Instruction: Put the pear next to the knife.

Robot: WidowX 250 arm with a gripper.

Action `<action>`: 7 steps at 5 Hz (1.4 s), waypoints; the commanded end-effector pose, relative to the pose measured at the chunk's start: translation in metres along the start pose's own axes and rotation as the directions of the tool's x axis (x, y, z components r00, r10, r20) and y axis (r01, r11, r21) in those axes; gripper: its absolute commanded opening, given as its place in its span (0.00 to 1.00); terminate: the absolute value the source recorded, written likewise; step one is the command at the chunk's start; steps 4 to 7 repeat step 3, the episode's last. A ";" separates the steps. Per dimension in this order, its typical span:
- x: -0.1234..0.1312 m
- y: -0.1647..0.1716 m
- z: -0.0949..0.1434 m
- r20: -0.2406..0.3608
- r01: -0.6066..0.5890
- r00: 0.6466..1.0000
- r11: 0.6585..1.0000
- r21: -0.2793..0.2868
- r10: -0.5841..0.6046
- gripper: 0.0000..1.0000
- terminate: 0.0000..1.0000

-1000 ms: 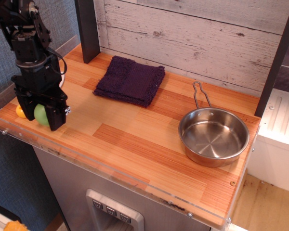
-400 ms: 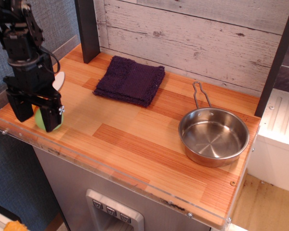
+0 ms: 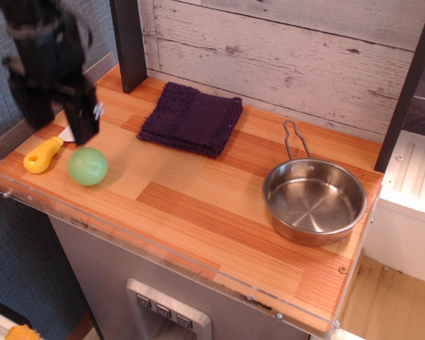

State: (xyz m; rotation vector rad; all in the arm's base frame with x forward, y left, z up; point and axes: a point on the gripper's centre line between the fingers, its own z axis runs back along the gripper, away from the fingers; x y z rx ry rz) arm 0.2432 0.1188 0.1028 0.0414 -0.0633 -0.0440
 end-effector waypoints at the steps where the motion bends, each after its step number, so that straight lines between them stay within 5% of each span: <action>1: 0.015 -0.023 0.024 -0.059 -0.022 0.998 1.000 -0.015 0.021 1.00 0.00; 2: 0.015 -0.023 0.024 -0.059 -0.022 0.998 1.000 -0.015 0.021 1.00 0.00; 3: 0.015 -0.023 0.024 -0.059 -0.022 0.998 1.000 -0.015 0.021 1.00 1.00; 7: 0.015 -0.023 0.024 -0.059 -0.022 0.998 1.000 -0.015 0.021 1.00 1.00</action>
